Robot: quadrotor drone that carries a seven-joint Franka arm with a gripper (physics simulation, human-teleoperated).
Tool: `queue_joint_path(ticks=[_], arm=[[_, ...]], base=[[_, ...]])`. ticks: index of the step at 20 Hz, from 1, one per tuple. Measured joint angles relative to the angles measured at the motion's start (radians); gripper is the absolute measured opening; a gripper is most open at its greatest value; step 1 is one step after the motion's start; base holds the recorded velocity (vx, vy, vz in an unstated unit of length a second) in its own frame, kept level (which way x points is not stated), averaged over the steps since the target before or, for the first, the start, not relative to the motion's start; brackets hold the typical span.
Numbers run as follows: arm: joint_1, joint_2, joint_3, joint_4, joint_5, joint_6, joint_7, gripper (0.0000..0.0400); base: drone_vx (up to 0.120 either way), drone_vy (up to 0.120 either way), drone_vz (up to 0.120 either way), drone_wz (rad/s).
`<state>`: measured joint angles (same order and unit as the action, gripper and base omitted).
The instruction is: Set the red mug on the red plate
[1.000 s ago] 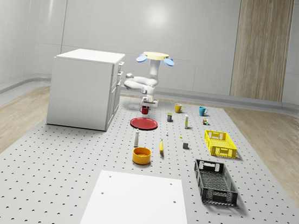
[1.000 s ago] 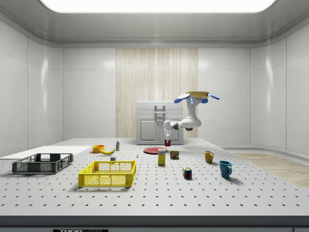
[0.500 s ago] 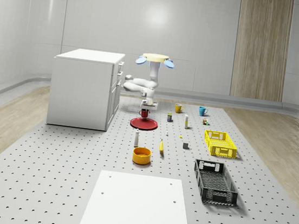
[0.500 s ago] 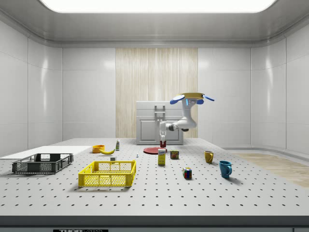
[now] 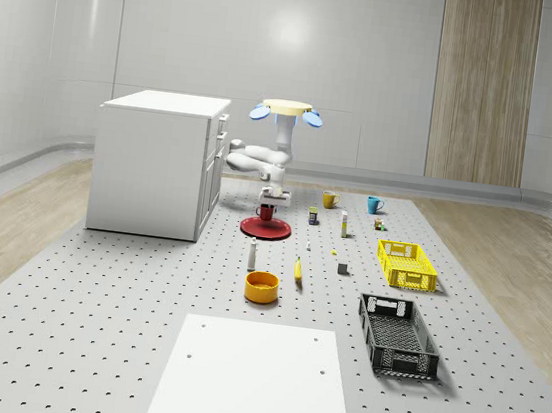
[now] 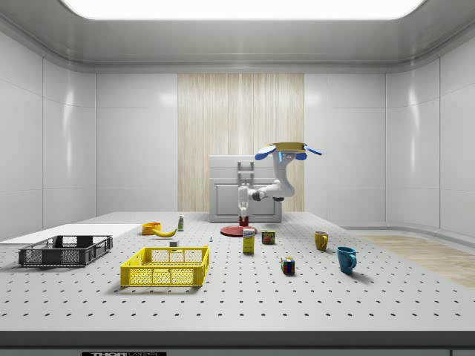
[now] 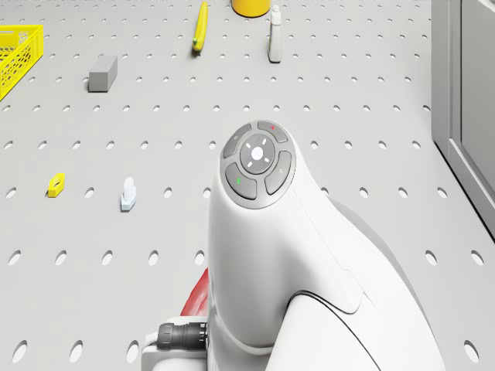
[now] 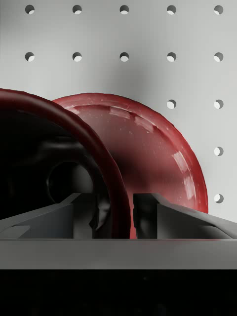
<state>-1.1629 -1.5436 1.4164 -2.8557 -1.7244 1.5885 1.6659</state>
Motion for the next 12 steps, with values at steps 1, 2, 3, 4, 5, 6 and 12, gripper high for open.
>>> queue_joint_path(ticks=[1,2,3,4,5,6,12], arm=[[0.000,-0.001,0.000,0.000,0.000,0.001,0.000,0.0100],[0.000,-0.002,0.000,0.000,0.001,0.002,0.000,0.0100],[-0.001,-0.004,0.000,0.000,0.001,0.003,0.000,0.0100],[-0.001,-0.005,0.001,0.000,0.002,0.004,0.001,0.0100],[-0.001,-0.006,0.001,0.000,0.002,0.005,0.001,0.0100],[-0.001,-0.007,0.001,0.000,0.003,0.006,0.001,0.0100],[-0.005,-0.014,-0.027,0.004,-0.022,0.022,0.002,0.0100]], base=[[0.120,0.000,0.000,0.000],[0.120,0.000,0.000,0.000],[0.120,0.000,0.000,0.000],[0.120,0.000,0.000,0.000],[0.120,0.000,0.000,0.000],[0.120,0.000,0.000,0.000],[0.033,0.000,0.000,0.000]])
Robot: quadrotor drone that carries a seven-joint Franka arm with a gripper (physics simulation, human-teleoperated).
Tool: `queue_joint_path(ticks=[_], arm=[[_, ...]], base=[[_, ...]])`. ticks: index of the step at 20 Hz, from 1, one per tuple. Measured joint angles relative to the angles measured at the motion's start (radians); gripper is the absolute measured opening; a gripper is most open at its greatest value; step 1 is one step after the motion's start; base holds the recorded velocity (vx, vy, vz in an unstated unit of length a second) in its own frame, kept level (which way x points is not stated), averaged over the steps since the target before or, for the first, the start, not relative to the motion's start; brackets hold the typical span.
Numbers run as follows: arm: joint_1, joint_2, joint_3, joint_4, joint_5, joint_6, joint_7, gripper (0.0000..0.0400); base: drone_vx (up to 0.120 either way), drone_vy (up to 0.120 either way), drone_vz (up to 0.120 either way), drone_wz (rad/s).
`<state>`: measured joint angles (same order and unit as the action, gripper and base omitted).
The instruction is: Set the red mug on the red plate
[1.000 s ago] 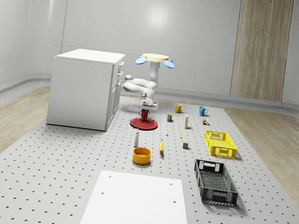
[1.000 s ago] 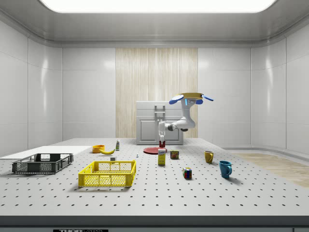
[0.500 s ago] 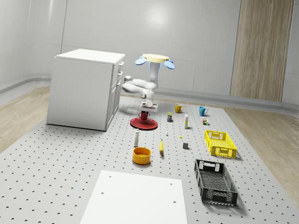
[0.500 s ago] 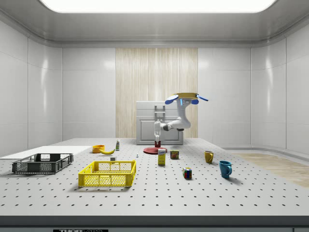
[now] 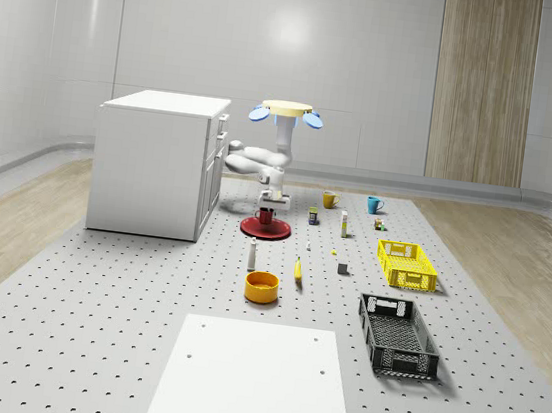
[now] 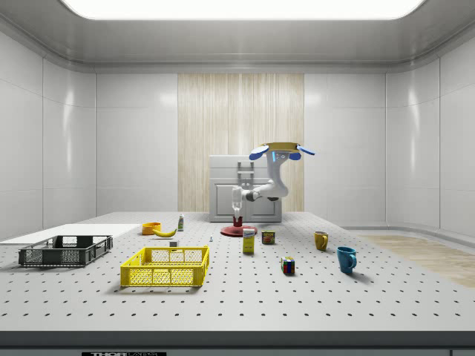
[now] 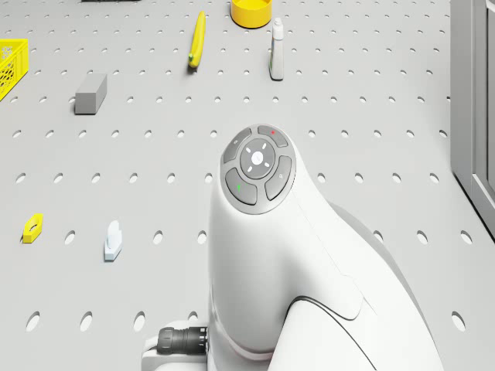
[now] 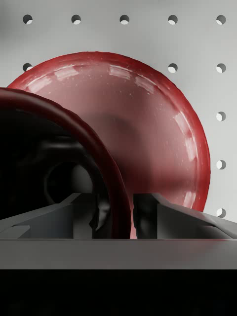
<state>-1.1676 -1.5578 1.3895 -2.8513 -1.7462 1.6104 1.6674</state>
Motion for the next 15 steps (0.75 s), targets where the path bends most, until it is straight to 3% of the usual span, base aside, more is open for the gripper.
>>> queue_joint_path(ticks=[4,5,7,9,12,15], arm=[[-0.006,-0.004,-0.045,0.008,-0.041,0.018,0.001,0.0100],[-0.007,-0.004,-0.052,0.010,-0.049,0.021,0.001,0.0124],[-0.009,-0.005,-0.064,0.012,-0.059,0.026,0.001,0.0232],[-0.009,-0.005,-0.065,0.012,-0.060,0.026,0.001,0.0298],[-0.006,-0.005,-0.042,0.008,-0.038,0.018,0.001,0.0352],[-0.003,-0.005,-0.019,0.003,-0.017,0.011,0.001,0.0377]], base=[[0.000,0.000,0.000,0.000],[0.000,0.000,0.000,0.000],[0.000,0.000,0.000,0.000],[0.000,0.000,0.000,0.000],[0.000,0.000,0.000,0.000],[0.000,0.000,0.000,0.000]])
